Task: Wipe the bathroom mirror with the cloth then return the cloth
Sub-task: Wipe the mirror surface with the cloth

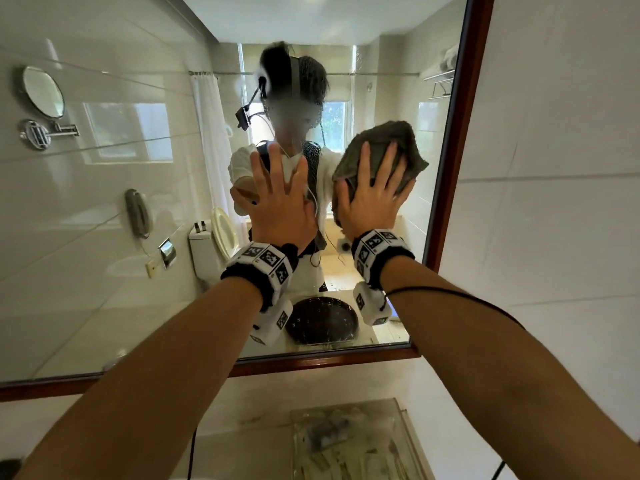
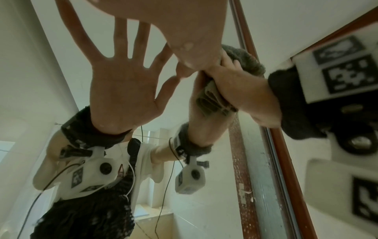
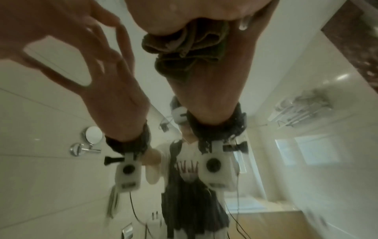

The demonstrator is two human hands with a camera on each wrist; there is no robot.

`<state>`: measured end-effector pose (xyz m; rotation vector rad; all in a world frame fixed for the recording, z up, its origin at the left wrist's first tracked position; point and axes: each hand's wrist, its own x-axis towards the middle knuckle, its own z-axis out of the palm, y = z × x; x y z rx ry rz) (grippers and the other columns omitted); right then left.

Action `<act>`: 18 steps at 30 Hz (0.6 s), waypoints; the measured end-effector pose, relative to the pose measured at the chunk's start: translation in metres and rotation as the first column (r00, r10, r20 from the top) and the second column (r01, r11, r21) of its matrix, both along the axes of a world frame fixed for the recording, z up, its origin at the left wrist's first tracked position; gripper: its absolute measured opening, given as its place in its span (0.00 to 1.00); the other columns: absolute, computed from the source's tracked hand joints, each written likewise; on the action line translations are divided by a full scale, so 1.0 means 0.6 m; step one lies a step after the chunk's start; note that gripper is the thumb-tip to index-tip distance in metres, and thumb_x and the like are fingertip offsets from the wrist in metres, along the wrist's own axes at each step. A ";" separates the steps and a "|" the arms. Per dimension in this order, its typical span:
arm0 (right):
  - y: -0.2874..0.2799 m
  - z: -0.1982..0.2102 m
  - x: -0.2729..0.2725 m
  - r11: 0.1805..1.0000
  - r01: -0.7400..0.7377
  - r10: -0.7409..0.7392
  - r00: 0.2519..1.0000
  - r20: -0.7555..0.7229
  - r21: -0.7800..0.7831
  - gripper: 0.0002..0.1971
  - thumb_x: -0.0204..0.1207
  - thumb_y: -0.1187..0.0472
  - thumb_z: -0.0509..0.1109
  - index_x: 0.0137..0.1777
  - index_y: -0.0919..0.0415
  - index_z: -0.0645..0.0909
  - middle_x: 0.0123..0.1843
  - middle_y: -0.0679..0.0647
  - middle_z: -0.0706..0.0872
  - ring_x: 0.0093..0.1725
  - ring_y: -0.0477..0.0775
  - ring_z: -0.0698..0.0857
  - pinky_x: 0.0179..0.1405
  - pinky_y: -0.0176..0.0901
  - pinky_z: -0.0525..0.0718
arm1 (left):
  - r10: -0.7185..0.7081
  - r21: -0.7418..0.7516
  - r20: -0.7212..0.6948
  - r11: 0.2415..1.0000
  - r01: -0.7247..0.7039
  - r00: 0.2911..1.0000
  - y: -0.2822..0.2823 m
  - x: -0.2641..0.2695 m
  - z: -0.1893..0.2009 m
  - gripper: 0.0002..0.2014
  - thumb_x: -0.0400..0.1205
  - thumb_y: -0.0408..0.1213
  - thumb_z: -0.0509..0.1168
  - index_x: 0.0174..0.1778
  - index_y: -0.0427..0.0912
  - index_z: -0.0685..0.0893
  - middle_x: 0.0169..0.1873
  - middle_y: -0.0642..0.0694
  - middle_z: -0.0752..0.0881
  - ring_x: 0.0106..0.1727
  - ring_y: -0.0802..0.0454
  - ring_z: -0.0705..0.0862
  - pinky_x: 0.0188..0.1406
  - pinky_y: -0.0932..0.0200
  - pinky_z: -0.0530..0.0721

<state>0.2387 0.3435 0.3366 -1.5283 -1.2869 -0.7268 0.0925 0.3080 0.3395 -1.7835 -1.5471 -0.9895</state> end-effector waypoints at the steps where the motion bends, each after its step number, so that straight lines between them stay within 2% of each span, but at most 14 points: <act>1: 0.000 -0.018 0.004 1.000 0.006 -0.006 1.000 -0.004 -0.003 0.34 0.81 0.37 0.51 0.85 0.50 0.57 0.85 0.66 0.57 0.83 0.72 0.58 0.77 0.77 0.54 | 0.007 0.000 -0.007 1.000 -0.007 1.000 0.002 0.000 -0.002 0.36 0.81 0.52 0.59 0.84 0.56 0.52 0.85 0.37 0.45 0.84 0.30 0.45 0.66 0.15 0.60; 4: -0.003 -0.086 0.014 0.999 0.030 -0.031 0.999 -0.042 -0.016 0.35 0.81 0.38 0.52 0.84 0.54 0.56 0.84 0.69 0.59 0.82 0.74 0.59 0.77 0.76 0.54 | 0.040 0.000 -0.027 0.999 -0.040 0.999 0.005 0.002 -0.004 0.36 0.82 0.54 0.59 0.84 0.56 0.51 0.85 0.36 0.45 0.84 0.29 0.45 0.66 0.15 0.60; 7: -0.006 -0.171 0.022 0.997 0.043 -0.054 0.985 -0.166 -0.067 0.37 0.81 0.39 0.54 0.84 0.56 0.52 0.83 0.71 0.58 0.81 0.75 0.59 0.78 0.75 0.54 | 0.037 -0.008 -0.017 0.999 -0.037 0.999 0.005 0.006 -0.003 0.35 0.82 0.53 0.59 0.84 0.56 0.53 0.85 0.36 0.45 0.83 0.29 0.45 0.67 0.15 0.61; 11: -0.021 -0.276 0.026 0.985 0.024 -0.085 0.929 -0.361 -0.170 0.37 0.82 0.37 0.49 0.83 0.62 0.54 0.81 0.75 0.60 0.79 0.77 0.62 0.74 0.77 0.64 | 0.034 0.019 0.011 0.999 -0.034 0.999 0.006 0.013 -0.015 0.35 0.81 0.50 0.59 0.83 0.57 0.53 0.85 0.35 0.48 0.83 0.29 0.48 0.66 0.16 0.63; 14: -0.023 -0.295 0.024 0.985 0.006 -0.076 0.910 -0.408 -0.170 0.37 0.83 0.37 0.45 0.83 0.65 0.55 0.81 0.77 0.60 0.79 0.78 0.63 0.74 0.76 0.65 | 0.010 0.052 0.000 0.999 -0.010 1.000 0.009 0.011 -0.024 0.34 0.82 0.51 0.56 0.83 0.56 0.51 0.84 0.34 0.50 0.83 0.28 0.50 0.65 0.16 0.63; 18: -0.019 -0.276 0.024 0.987 0.013 -0.077 0.910 -0.407 -0.159 0.37 0.83 0.37 0.44 0.83 0.64 0.54 0.80 0.78 0.60 0.78 0.80 0.62 0.74 0.77 0.64 | 0.018 0.065 0.003 0.998 -0.018 1.000 0.009 0.011 -0.024 0.32 0.83 0.51 0.53 0.83 0.56 0.50 0.84 0.33 0.51 0.83 0.28 0.51 0.64 0.17 0.64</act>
